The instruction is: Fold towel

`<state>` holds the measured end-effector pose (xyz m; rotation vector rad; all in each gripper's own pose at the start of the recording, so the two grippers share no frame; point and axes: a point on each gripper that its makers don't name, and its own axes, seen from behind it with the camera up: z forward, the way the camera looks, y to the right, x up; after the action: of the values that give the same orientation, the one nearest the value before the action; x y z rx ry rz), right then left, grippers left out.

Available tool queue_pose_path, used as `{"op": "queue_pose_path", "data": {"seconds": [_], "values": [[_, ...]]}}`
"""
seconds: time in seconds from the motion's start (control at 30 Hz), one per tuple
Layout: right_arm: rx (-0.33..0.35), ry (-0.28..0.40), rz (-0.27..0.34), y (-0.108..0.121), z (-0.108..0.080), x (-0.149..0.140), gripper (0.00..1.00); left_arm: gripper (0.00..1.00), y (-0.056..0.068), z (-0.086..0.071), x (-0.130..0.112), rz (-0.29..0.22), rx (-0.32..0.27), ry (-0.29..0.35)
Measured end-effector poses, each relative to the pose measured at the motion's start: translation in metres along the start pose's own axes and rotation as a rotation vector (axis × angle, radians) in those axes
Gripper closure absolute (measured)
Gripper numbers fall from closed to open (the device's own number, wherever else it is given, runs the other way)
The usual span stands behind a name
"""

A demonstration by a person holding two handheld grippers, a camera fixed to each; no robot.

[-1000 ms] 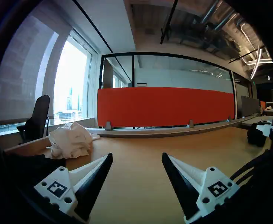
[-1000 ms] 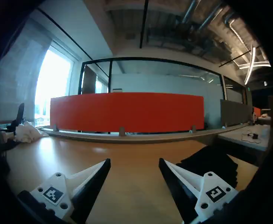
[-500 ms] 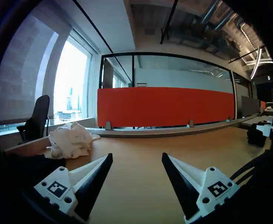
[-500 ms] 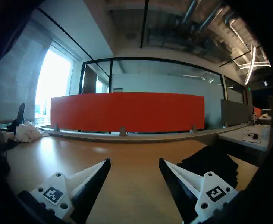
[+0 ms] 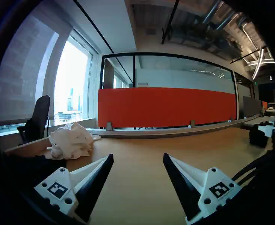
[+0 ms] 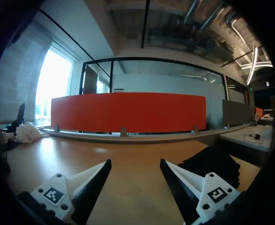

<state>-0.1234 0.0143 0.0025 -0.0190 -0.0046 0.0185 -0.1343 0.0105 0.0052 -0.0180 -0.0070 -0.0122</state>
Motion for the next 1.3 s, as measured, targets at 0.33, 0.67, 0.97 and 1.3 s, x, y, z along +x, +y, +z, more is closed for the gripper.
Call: {"op": "queue_pose_path", "data": {"seconds": [0.33,0.67,0.97,1.3], "values": [[0.000,0.000,0.000,-0.0004,0.0002,-0.0003,0.00,0.02,-0.0001,-0.0006,0.0004,0.000,0.000,0.000],[0.000,0.000,0.000,-0.0005,-0.0002,-0.0001,0.00,0.02,-0.0001,-0.0009,0.0012,0.000,0.000,0.000],[0.000,0.000,0.000,-0.0004,-0.0002,-0.0001,0.00,0.02,-0.0004,-0.0014,0.0031,0.000,0.000,-0.001],[0.000,0.000,0.000,-0.0004,-0.0002,0.0003,0.00,0.02,-0.0010,-0.0019,0.0050,-0.002,0.000,-0.002]]}}
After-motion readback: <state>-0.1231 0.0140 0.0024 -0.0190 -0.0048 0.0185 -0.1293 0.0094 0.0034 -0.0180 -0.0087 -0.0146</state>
